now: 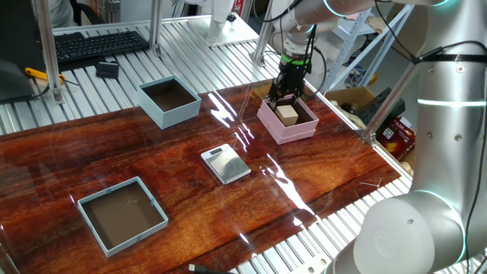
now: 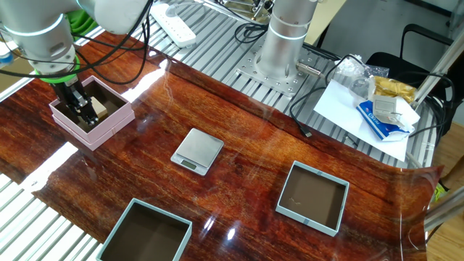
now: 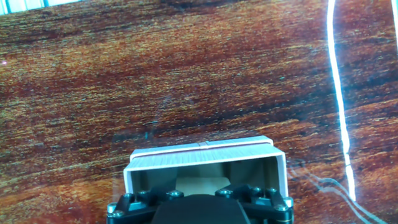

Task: Move an object from one box to another

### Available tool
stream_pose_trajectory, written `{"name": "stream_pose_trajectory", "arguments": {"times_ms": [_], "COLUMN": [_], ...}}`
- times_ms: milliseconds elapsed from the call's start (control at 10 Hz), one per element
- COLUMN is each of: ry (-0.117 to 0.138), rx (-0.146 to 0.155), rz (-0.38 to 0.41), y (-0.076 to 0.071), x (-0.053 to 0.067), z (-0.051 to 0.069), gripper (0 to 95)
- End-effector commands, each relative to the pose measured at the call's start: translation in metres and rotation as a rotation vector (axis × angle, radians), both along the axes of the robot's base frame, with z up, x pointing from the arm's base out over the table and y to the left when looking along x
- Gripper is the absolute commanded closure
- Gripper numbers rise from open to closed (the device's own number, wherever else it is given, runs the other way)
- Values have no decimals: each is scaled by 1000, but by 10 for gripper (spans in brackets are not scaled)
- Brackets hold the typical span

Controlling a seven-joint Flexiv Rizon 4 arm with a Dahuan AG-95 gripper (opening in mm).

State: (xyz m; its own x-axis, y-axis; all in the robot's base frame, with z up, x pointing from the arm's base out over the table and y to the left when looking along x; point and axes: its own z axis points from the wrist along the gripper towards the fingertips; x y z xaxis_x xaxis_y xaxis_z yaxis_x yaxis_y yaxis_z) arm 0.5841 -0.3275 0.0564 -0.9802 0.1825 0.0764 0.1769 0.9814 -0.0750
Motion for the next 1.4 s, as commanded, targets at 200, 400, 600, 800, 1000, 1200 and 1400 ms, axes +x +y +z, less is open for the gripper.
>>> {"name": "stream_pose_trajectory", "arguments": {"times_ms": [200, 400, 600, 800, 1000, 1200, 1400], "ry": [-2, -2, -2, -2, -2, -2, -2], "rx": [1, 4, 7, 8, 9, 11, 17], "rz": [-6, -7, -3, -2, 1, 11, 38], "y": [0, -1, -1, -2, -2, -2, -2], "x": [0, 0, 0, 0, 0, 0, 0], "z": [-4, -7, -9, -11, -12, -13, -13], "gripper": [0, 0, 190, 190, 190, 190, 570]}}
